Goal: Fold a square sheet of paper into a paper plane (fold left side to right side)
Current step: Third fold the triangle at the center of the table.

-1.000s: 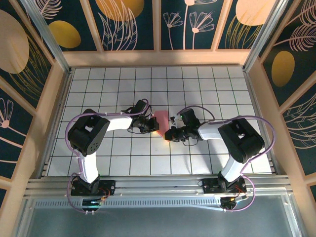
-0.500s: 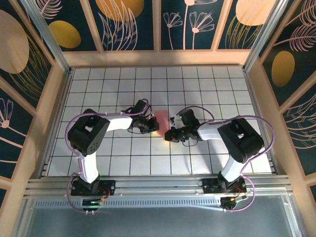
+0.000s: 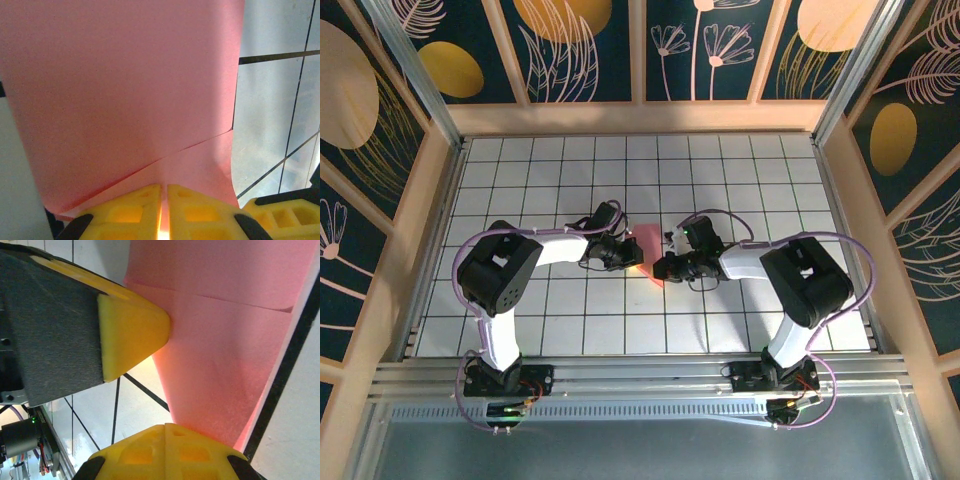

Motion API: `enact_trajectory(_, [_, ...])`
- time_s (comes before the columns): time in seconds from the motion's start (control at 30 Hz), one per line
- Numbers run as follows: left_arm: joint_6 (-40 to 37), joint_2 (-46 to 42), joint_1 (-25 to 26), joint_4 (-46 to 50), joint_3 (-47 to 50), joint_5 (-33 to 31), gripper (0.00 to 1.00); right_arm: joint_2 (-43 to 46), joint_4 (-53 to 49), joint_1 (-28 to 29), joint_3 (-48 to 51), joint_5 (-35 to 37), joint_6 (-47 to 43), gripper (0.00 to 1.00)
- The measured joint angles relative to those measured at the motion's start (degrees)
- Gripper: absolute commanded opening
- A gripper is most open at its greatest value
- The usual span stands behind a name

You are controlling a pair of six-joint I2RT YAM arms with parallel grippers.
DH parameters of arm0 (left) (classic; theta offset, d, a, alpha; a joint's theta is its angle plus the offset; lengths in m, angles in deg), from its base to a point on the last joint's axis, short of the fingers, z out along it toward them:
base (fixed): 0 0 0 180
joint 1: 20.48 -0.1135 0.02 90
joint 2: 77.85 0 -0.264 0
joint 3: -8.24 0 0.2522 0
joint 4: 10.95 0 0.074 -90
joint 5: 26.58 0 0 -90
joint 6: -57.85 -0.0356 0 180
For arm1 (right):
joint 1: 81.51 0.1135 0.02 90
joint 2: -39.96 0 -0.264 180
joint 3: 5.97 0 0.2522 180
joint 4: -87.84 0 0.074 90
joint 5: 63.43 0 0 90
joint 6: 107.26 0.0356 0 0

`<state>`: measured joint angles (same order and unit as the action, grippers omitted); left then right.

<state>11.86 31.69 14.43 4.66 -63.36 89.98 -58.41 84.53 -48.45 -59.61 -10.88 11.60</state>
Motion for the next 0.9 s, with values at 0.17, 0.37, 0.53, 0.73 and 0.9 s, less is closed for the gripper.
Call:
enact_trajectory(0.17, [0.3,-0.3,0.3,-0.4,0.1,0.0,0.20,-0.3,0.1,0.3,0.1,0.1,0.0,0.00])
enact_trajectory(0.37, [0.5,-0.4,0.3,-0.5,0.2,0.0,0.21,-0.3,0.1,0.7,0.4,0.1,0.1,0.00])
enact_trajectory(0.53, [0.5,-0.4,0.3,-0.6,0.2,0.0,0.21,-0.4,0.3,1.1,0.7,0.1,0.2,0.00])
enact_trajectory(0.73, [0.7,-0.4,0.3,-0.8,0.2,0.0,0.23,-0.8,0.5,1.4,0.7,0.2,0.2,0.00])
enact_trajectory(0.9, [1.3,-0.9,0.3,-1.0,0.5,0.2,0.26,-0.9,1.0,1.7,1.0,0.3,0.2,0.00])
